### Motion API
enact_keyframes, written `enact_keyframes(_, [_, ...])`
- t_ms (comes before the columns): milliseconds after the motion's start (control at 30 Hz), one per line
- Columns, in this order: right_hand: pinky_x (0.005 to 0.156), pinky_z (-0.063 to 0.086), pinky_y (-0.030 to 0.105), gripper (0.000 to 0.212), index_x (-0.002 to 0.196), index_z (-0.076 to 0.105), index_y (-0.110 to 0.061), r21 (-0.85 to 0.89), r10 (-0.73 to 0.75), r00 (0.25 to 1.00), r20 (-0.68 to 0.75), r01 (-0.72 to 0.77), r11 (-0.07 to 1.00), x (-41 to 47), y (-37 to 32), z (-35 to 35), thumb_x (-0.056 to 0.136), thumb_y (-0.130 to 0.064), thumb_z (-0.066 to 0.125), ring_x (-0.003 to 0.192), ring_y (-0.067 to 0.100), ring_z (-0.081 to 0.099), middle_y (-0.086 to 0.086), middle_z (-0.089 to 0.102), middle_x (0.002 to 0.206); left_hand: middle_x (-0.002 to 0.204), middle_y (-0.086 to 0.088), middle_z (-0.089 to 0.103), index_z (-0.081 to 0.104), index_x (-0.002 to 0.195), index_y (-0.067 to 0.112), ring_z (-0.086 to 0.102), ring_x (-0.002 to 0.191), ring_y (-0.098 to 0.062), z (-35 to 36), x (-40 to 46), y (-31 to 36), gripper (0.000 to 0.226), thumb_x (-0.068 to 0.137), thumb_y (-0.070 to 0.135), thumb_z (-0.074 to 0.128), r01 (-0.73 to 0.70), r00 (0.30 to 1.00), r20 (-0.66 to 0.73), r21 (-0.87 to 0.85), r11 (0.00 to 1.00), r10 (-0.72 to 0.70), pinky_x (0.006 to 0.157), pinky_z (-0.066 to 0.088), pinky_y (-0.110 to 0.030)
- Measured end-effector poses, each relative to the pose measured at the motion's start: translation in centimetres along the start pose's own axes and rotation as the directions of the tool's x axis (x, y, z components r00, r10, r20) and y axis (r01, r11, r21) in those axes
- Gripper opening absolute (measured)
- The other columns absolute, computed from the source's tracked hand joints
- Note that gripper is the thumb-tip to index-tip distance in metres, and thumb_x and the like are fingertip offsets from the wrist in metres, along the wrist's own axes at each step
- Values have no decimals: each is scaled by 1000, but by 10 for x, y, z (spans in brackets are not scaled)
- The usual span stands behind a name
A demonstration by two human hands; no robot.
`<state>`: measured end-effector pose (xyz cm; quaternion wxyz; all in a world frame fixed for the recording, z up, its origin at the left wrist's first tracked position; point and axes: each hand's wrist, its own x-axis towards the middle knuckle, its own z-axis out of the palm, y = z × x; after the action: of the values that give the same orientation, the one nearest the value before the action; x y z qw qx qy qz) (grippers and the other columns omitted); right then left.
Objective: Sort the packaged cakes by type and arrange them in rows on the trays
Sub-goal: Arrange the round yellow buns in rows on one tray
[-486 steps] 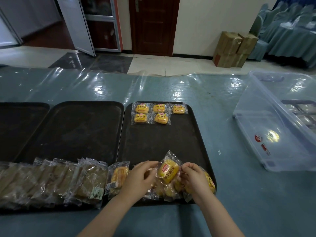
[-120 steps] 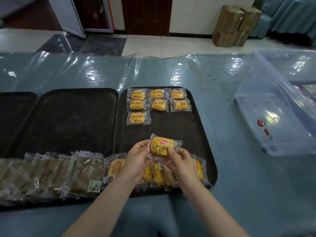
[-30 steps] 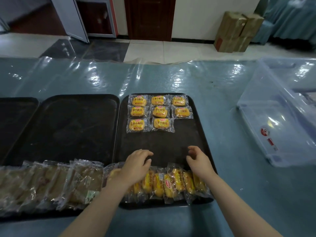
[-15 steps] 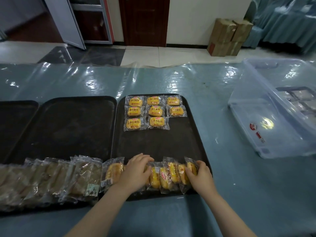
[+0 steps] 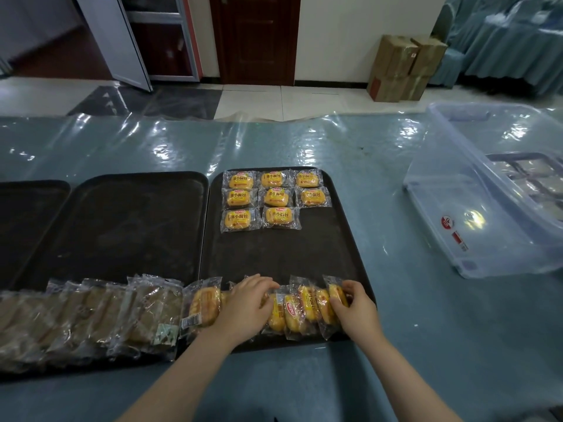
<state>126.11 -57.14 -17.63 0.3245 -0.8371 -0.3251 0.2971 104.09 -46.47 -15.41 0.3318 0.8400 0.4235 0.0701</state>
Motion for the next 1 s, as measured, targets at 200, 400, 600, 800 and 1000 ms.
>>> enact_keyframes(200, [84, 44, 20, 48, 137, 49, -22, 16, -85, 996, -37, 86, 996, -3, -20, -1, 92, -25, 67, 103, 4, 51, -12, 57, 118, 143, 16, 46, 51, 137, 29, 26, 143, -5, -5, 2, 8, 36, 102, 23, 48, 11, 1000, 4, -52, 999, -11, 120, 22, -33])
enact_keyframes(400, [93, 48, 21, 51, 136, 49, -30, -7, -239, 971, 2, 239, 971, -8, -42, 5, 90, -25, 70, 113, 2, 53, -17, 55, 124, 131, 17, 50, 52, 135, 32, 47, 114, 5, -8, 5, 14, 34, 101, 31, 49, 70, 997, 26, -200, 977, -66, 93, 40, -15])
enact_keyframes(600, [103, 48, 30, 45, 130, 48, -37, -55, -420, 905, 73, 424, 904, -19, -59, 14, 91, -24, 67, 113, -2, 53, -26, 53, 119, 125, 18, 58, 56, 130, 32, 53, 117, 0, -11, 6, 20, 31, 99, 35, 54, 157, 987, 34, -454, 877, -159, 94, 42, -20])
enact_keyframes(800, [104, 46, 38, 46, 128, 51, -39, -78, -583, 783, 214, 609, 789, -26, -73, 21, 88, -19, 62, 116, -2, 54, -26, 57, 122, 110, 12, 67, 61, 118, 34, 61, 106, -2, -15, 6, 24, 21, 100, 39, 53, 188, 979, 54, -607, 772, -197, 90, 50, -25])
enact_keyframes(1000, [112, 37, 33, 53, 134, 47, -38, -84, -611, 745, 266, 650, 756, -31, -73, 22, 89, -15, 62, 123, -6, 44, -25, 51, 131, 104, 5, 70, 62, 116, 25, 67, 94, -2, -17, 4, 26, 18, 103, 27, 50, 223, 965, 61, -701, 677, -255, 76, 51, -16])
